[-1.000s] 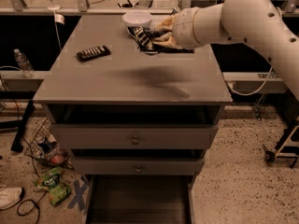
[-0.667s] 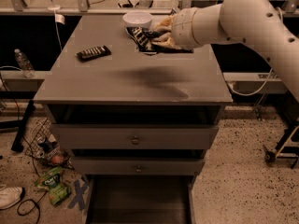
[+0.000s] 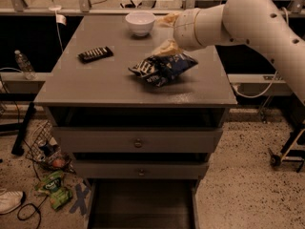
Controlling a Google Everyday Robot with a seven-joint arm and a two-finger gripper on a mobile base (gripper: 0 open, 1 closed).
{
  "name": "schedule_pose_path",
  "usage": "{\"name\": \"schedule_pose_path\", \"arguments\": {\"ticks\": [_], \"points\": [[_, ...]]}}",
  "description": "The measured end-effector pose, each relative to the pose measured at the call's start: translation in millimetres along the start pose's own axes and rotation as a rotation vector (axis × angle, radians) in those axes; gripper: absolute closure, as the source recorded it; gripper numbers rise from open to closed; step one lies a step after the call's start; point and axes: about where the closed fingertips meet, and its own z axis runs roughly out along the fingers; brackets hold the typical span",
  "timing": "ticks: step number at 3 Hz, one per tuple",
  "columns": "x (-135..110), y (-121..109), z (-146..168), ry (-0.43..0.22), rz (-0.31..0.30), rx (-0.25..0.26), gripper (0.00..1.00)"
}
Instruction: Pick blue chip bag from bottom drawer and place on counter
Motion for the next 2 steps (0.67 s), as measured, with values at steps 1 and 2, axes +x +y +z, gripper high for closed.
{"name": "schedule_pose_path", "arguments": {"ticks": [1,2], "points": [[-1.0,1.0,1.6,-0.002,0.0,-0.003,0.0],[-1.1,1.1,1.8,-0.002,0.0,-0.003,0.0]]}}
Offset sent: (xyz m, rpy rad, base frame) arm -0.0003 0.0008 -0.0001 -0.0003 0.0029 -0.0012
